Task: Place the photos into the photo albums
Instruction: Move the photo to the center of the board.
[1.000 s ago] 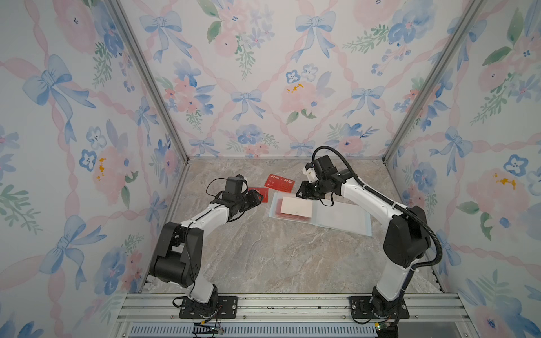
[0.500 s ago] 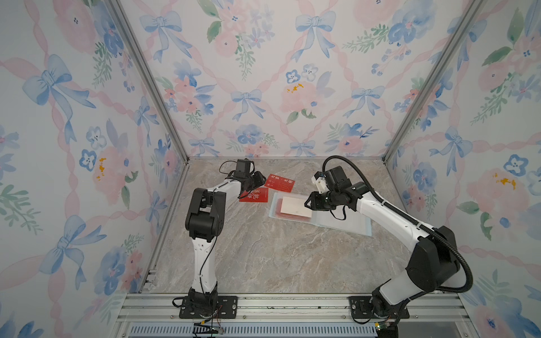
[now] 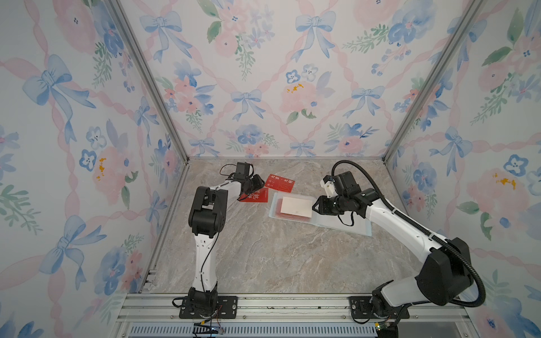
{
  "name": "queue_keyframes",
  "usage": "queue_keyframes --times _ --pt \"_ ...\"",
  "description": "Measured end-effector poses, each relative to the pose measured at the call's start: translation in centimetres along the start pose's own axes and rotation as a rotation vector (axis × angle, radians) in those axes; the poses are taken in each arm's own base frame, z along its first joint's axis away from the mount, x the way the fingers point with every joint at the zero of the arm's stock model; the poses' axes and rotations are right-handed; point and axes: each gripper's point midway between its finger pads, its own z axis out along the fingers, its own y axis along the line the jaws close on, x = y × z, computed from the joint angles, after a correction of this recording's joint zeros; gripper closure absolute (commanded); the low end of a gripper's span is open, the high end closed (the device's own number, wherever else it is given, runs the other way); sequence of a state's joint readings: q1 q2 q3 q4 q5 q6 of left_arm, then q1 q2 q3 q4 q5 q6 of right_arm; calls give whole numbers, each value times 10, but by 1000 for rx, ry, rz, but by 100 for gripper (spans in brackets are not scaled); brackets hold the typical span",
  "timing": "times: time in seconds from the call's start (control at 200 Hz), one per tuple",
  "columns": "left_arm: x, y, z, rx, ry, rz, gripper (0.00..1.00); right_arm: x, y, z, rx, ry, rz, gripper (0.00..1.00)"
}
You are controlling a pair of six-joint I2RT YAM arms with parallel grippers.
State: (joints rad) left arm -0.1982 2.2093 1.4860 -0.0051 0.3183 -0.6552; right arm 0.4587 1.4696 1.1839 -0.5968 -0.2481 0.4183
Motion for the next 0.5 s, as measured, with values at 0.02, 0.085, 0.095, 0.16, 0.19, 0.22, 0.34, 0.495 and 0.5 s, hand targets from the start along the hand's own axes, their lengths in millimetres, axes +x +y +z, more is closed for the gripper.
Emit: queue_keyframes --times 0.02,0.085,0.095,0.16,0.19,0.22,0.34,0.495,0.5 --pt "2 1 -2 -2 2 1 58 0 0 0 0 0 0 68" --pt "11 4 -10 -10 13 2 59 0 0 0 0 0 0 68" --pt "12 4 -11 -11 15 3 59 0 0 0 0 0 0 68" --pt "23 6 -19 -18 28 6 59 0 0 0 0 0 0 68" --pt "27 7 -22 -21 34 9 59 0 0 0 0 0 0 68" --pt "32 7 -25 -22 42 10 59 0 0 0 0 0 0 68" --pt "56 7 -39 -31 70 27 59 0 0 0 -1 0 0 68" --pt "90 11 -62 -54 105 38 59 3 0 3 -1 4 -2 68" --pt "90 12 -62 -55 105 38 58 3 0 3 -1 5 -2 68"
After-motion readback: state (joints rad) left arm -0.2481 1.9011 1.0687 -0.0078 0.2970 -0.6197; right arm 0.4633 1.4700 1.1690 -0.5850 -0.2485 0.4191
